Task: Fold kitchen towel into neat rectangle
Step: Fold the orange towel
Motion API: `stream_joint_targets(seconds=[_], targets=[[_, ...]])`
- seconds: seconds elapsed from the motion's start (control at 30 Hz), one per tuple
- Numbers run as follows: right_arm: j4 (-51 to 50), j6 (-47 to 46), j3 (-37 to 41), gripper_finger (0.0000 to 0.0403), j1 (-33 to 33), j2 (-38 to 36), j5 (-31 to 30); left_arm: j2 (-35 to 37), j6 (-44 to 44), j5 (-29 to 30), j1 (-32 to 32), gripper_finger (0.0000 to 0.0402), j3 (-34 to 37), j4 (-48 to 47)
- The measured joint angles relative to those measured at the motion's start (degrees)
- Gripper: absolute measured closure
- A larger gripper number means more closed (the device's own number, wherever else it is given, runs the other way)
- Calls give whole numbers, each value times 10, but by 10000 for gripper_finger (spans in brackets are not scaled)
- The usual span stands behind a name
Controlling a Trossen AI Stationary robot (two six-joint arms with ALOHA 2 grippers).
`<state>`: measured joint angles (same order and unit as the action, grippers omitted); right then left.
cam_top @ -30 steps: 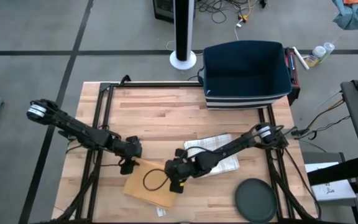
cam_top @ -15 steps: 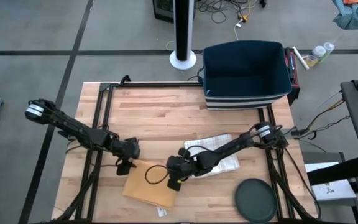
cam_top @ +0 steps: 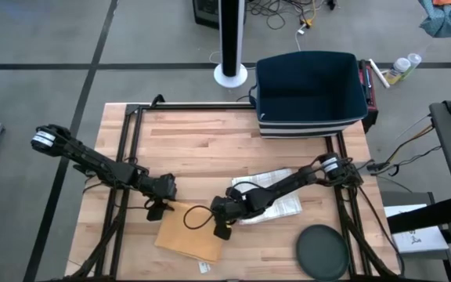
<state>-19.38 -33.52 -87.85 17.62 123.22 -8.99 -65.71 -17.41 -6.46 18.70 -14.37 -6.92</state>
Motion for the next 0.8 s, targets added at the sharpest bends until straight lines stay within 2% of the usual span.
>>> stream_joint_targets(seconds=[0.17,0.43,0.57,0.7,0.8], targets=[[-60,-16,-1,231,4,-17,4,0,-17,2,0,285,0,-5],[-24,-32,-1,222,-1,16,70,-1,-17,5,0,346,2,-1],[-36,-28,-2,224,-3,17,74,-1,-16,5,0,372,2,-1],[-48,-16,-2,228,-9,14,77,-1,-15,2,0,373,2,-1],[-52,0,-2,228,-15,13,80,3,-14,-8,0,354,2,-5]])
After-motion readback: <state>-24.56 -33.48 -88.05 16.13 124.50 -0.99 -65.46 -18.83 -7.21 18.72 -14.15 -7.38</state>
